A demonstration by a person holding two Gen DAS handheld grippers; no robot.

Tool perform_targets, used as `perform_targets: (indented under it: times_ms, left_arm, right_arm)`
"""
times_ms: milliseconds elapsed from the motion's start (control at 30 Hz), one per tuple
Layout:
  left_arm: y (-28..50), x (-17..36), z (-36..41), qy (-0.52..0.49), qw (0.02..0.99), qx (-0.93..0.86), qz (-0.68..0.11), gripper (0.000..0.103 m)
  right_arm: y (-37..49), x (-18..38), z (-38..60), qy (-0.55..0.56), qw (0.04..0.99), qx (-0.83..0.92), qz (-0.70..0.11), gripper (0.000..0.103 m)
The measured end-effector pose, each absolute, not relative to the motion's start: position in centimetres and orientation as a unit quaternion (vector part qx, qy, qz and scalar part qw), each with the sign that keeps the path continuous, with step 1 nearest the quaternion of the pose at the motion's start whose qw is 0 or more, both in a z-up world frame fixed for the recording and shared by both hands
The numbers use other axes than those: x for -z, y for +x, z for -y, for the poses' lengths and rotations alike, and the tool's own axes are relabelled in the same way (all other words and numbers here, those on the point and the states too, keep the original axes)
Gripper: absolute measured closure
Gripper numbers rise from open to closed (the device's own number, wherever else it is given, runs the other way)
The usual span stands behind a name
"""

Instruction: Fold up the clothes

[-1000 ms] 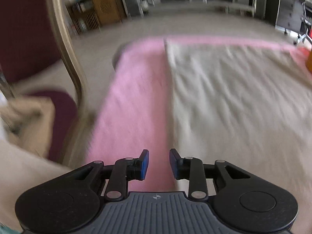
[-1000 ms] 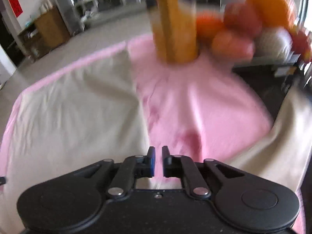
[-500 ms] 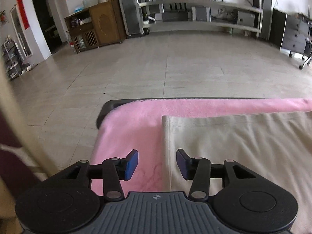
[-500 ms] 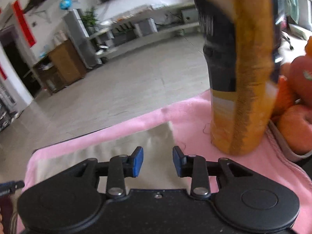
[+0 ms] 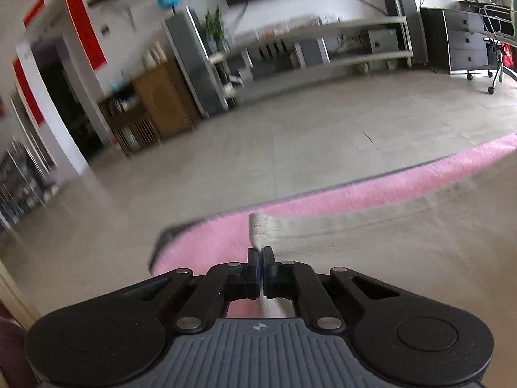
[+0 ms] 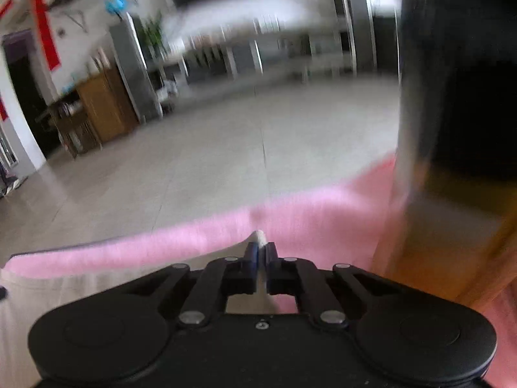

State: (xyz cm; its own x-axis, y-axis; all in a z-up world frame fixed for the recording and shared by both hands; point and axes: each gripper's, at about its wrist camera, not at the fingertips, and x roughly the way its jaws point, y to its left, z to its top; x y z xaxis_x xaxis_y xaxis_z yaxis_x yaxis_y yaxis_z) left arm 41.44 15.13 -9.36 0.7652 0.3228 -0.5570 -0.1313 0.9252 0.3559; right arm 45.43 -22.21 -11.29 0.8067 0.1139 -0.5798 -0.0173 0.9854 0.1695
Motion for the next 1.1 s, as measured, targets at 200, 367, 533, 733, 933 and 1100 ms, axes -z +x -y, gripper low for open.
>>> perform_targets:
  times_ms: [200,367,533,733,933,1100]
  left_arm:
    - [43.5,12.4,-13.8,0.19,0.9,-0.157,-0.36,0.095]
    - [42.6,10.9,-13.2,0.213,0.883,-0.197,-0.368,0.079]
    - [37.0,5.0,-16.7,0.127,0.88,-0.217,-0.402,0.072]
    - [24.5,-0.1,-17.8,0.062,0.888,-0.167,-0.423,0.072]
    - [14.1,2.3,-15.7,-0.009,0.889,-0.14,-0.435,0.066]
    - [11.6,6.0,-13.8,-0.024,0.87,-0.141,-0.472,0.072]
  right_arm:
    - [45.1,12.7,20.1,-0.018,0.957,0.003,-0.289,0.099]
    - [44.6,13.0,18.9,-0.064,0.945,0.024,-0.32,0.09]
    - [39.1,6.9,20.7,-0.013,0.946,0.006,-0.325,0.071]
    - [28.2,-0.3,26.2,0.098,0.932,-0.028,-0.346,0.066]
    - [18.3,-1.1,29.5,0.193,0.912,-0.065,-0.357,0.051]
    - [15.9,5.3,29.8,0.236,0.876,-0.062,-0.416,0.065]
